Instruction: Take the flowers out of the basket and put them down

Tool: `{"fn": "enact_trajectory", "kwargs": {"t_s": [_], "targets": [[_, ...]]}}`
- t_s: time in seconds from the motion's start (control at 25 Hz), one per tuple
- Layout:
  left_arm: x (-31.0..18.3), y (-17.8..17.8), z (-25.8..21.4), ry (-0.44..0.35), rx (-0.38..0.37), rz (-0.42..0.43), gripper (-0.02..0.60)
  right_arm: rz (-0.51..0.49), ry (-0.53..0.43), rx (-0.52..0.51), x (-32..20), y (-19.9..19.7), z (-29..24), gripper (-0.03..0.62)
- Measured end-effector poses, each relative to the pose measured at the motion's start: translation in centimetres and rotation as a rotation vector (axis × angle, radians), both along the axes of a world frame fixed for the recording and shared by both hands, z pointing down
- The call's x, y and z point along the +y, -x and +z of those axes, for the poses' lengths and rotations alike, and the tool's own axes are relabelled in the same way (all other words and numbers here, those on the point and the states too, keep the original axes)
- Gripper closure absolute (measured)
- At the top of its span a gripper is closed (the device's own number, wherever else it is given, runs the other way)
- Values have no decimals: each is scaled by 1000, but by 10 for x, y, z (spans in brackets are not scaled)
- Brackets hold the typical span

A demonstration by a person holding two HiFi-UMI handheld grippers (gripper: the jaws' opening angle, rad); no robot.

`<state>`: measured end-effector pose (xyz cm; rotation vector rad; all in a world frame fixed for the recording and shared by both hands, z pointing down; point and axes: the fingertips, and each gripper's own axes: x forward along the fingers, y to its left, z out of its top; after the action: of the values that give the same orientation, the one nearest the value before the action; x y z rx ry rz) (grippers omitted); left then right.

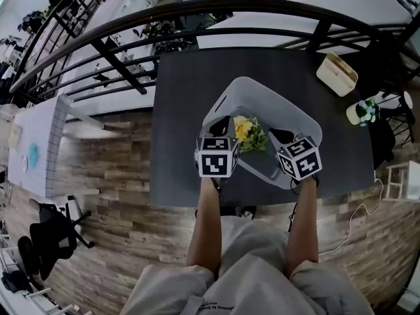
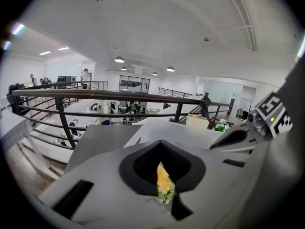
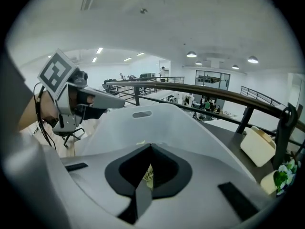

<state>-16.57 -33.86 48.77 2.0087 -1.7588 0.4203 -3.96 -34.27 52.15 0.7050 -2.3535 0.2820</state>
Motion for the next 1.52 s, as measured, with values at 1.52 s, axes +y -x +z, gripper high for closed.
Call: {"fn": "enact_trajectory", "kwargs": {"t_s": [1.52], "targets": [[-80,16,10,-26,166,29,554,-220,290,543,11,-5,230,373]]}}
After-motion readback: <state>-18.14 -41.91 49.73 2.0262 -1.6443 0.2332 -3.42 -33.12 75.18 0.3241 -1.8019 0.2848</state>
